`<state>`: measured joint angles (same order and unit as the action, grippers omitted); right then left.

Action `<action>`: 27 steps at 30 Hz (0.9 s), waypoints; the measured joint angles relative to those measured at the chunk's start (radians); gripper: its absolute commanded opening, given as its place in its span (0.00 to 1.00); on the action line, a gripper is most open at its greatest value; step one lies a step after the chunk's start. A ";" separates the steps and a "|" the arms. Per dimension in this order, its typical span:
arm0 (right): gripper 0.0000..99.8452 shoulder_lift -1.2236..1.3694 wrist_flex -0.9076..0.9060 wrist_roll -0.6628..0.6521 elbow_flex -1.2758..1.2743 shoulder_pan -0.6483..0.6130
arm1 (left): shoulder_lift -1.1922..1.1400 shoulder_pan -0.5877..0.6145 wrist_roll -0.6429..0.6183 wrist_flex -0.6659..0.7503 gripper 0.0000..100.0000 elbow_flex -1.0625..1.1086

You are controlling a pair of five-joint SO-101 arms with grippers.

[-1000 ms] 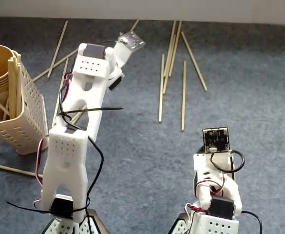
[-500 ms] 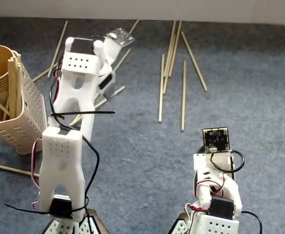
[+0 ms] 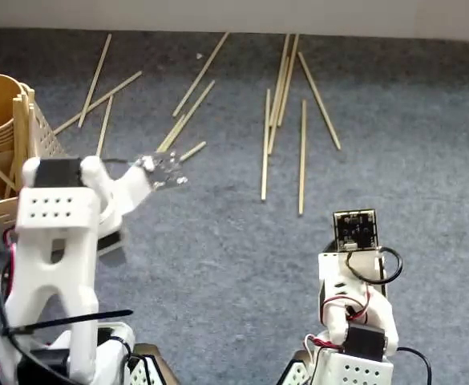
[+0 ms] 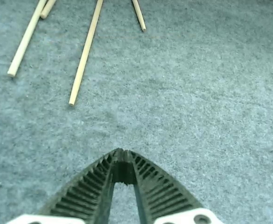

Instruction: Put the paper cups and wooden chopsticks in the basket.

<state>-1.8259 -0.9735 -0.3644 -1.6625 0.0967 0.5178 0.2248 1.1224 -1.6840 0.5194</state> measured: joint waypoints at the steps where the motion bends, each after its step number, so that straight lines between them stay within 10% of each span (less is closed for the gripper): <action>1: 0.01 0.000 0.000 0.000 0.000 0.000 | 0.040 0.068 0.074 0.038 0.19 0.064; 9: 0.01 0.000 0.000 0.000 0.000 0.000 | 0.157 0.474 0.206 0.361 0.19 0.350; 27: 0.01 0.000 0.000 0.000 0.000 0.000 | 0.158 0.609 0.206 0.660 0.24 0.514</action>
<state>-1.8259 -0.9735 -0.3644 -1.6625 0.0967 0.6759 0.8339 1.3280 -1.0242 1.0334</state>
